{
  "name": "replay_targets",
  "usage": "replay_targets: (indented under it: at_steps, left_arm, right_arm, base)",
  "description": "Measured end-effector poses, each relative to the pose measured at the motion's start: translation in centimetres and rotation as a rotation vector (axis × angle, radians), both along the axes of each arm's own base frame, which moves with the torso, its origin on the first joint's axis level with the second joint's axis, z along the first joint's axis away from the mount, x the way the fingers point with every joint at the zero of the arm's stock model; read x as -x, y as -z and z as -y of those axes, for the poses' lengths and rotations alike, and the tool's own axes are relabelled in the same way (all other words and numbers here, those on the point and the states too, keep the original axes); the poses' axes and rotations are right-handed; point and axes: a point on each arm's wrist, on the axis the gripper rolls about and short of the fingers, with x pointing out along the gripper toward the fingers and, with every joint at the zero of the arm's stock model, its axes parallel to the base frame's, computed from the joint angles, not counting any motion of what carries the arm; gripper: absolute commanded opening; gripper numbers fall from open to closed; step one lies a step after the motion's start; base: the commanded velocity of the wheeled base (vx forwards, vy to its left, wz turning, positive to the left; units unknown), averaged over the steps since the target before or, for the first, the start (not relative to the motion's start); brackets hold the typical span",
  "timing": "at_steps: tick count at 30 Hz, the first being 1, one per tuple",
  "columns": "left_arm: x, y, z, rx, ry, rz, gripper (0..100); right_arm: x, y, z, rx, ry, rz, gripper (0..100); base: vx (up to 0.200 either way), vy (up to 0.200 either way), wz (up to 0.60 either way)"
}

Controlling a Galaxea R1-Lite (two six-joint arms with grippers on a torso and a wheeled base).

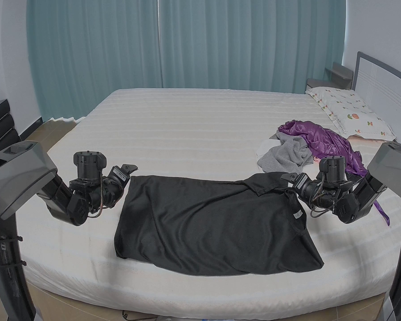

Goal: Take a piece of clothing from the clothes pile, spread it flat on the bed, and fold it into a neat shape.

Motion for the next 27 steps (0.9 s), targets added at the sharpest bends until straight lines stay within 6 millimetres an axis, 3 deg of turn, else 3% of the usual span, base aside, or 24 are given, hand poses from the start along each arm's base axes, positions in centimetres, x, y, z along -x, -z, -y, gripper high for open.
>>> replay_targets:
  at_steps: [7,14,19,27]
  left_arm:
    - [-5.5,2.1,-0.5,-0.05,-0.019,0.041,100]
    - [-9.3,4.6,-0.7,-0.106,-0.067,0.079,100]
    - [-10.8,6.5,-0.8,-0.141,-0.095,0.082,100]
    - [-11.4,8.6,-0.5,-0.173,-0.082,0.067,100]
  right_arm:
    - [1.2,0.4,0.3,-0.054,0.031,0.015,100]
    - [2.6,1.3,0.7,-0.088,0.053,0.033,100]
    - [3.0,1.9,1.0,-0.091,0.065,0.018,100]
    - [3.1,1.9,0.5,-0.091,0.053,0.02,100]
  base:
    - [0.0,0.0,0.0]
    - [0.0,0.0,0.0]
    - [0.0,0.0,0.0]
    - [0.0,0.0,0.0]
